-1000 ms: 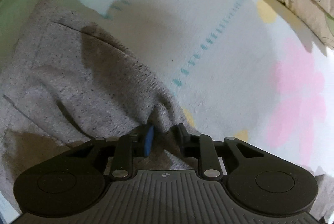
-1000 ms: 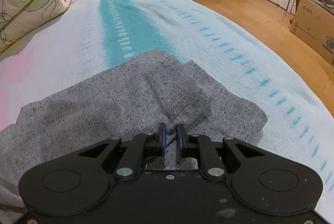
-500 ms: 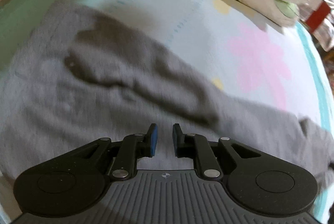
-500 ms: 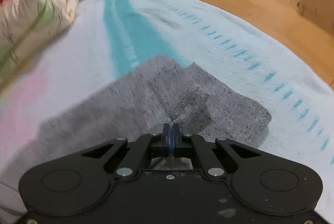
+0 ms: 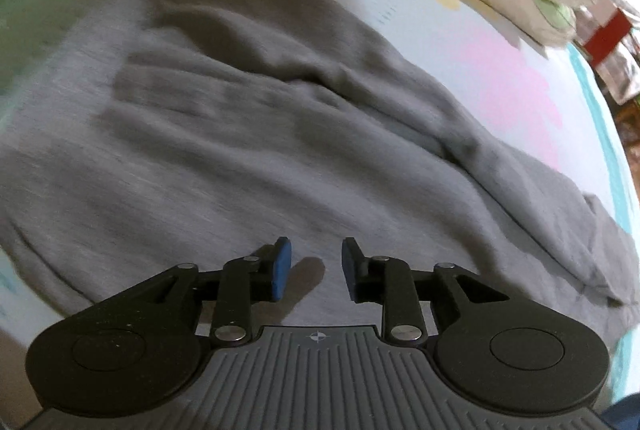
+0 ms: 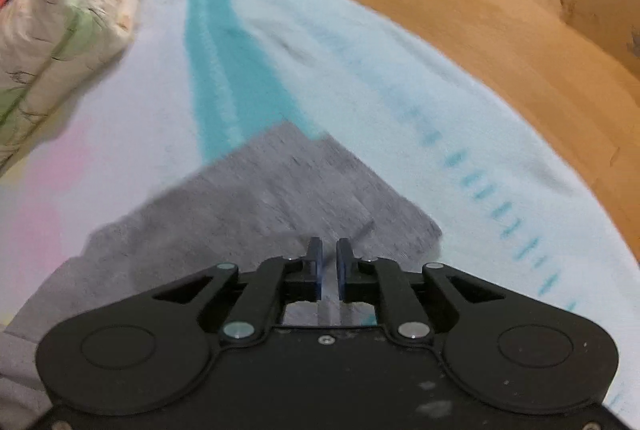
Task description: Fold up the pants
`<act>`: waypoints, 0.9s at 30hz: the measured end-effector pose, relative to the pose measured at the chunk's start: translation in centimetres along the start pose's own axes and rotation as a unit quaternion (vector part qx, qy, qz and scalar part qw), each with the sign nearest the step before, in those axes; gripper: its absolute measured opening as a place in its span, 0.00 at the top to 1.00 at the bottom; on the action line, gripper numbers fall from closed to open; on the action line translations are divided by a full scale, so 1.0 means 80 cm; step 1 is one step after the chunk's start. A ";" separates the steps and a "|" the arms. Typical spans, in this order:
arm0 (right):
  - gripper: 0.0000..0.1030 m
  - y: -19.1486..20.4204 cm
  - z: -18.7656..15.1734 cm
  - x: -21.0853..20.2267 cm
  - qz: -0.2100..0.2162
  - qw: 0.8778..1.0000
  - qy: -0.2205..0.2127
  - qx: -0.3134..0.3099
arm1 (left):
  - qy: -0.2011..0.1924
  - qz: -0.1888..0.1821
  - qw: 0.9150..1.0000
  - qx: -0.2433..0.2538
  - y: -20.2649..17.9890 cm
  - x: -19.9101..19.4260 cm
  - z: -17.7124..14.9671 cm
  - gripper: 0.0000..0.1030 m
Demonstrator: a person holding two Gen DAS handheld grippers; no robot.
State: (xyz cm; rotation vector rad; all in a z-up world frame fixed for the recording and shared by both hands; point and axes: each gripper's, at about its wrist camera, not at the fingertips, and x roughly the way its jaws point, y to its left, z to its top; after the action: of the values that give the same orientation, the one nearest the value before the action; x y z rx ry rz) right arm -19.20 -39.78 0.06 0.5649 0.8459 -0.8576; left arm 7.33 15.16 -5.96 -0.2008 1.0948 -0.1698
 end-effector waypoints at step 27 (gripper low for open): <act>0.14 0.633 -0.157 0.031 0.450 0.765 0.057 -0.457 | -0.038 -0.001 0.999 -0.013 0.149 -0.009 0.102 0.70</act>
State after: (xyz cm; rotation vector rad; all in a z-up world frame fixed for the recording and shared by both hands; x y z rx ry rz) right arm 18.67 -4.07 -3.92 0.0849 0.8534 0.5078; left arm 14.76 27.51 -4.66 -0.2300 1.0222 -0.1492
